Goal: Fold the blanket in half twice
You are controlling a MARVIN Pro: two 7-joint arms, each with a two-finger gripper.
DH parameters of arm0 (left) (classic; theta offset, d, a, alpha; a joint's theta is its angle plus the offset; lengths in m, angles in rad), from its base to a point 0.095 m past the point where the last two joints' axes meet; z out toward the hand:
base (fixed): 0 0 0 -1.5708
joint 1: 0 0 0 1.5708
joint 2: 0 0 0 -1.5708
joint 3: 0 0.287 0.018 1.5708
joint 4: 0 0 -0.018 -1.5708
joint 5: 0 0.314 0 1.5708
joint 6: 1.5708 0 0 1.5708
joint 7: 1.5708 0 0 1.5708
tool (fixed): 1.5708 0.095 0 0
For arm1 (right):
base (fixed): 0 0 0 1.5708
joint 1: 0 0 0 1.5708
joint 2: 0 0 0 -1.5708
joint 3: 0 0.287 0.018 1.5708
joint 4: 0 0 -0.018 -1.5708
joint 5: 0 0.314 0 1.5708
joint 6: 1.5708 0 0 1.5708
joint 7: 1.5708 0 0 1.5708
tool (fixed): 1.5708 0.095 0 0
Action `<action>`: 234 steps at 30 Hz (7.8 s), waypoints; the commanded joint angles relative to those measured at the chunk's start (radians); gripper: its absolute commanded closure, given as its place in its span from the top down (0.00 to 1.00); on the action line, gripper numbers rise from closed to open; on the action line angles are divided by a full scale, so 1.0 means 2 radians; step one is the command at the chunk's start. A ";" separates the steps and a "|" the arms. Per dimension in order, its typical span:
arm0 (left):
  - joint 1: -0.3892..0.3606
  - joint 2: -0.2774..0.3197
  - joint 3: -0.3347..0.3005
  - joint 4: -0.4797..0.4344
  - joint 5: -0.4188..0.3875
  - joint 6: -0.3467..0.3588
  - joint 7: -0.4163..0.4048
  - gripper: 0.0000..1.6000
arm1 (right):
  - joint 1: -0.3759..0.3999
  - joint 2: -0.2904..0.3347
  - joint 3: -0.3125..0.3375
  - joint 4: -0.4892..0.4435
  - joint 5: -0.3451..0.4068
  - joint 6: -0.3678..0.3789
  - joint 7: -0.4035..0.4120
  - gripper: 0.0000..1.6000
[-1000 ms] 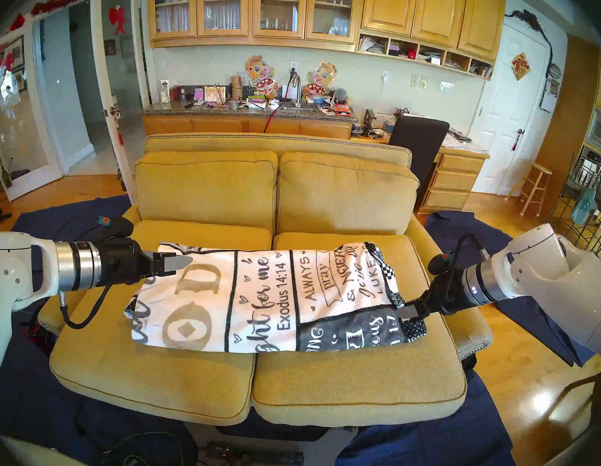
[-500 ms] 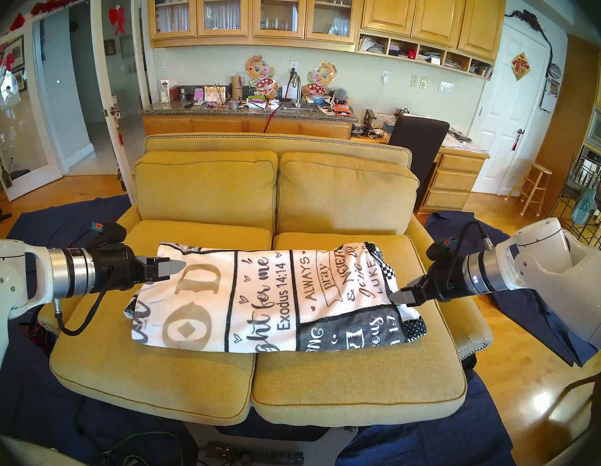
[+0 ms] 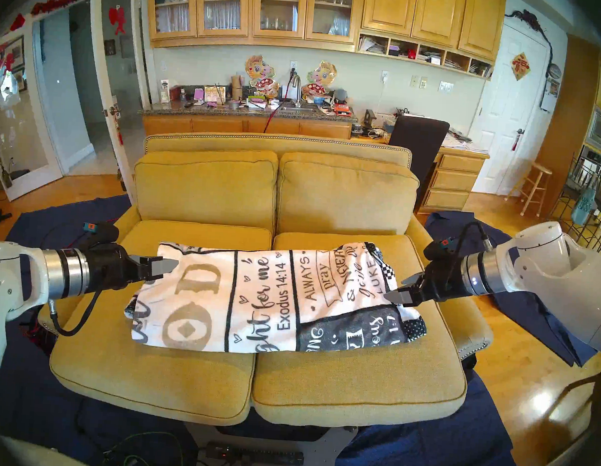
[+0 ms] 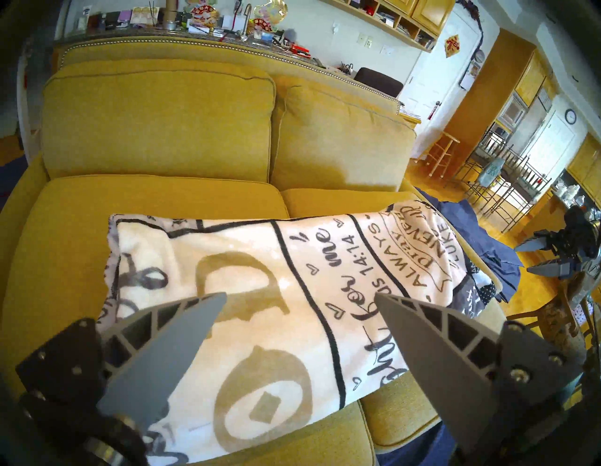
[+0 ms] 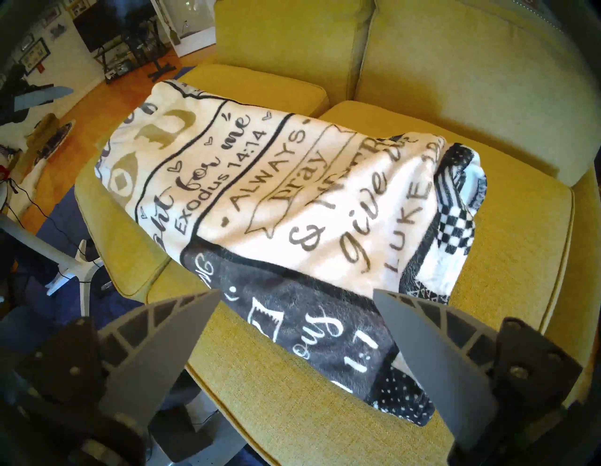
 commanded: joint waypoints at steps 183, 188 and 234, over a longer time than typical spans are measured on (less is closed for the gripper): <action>-0.462 0.062 0.267 0.517 -0.102 0.019 0.087 1.00 | -0.396 -0.293 0.481 -0.044 -0.134 -0.303 0.178 1.00; -0.480 0.058 0.276 0.533 -0.107 0.019 0.094 1.00 | -0.404 -0.297 0.485 -0.056 -0.146 -0.285 0.170 1.00; -0.634 0.052 0.403 0.702 -0.168 0.019 0.112 1.00 | -0.408 -0.326 0.502 -0.104 -0.169 -0.217 0.128 1.00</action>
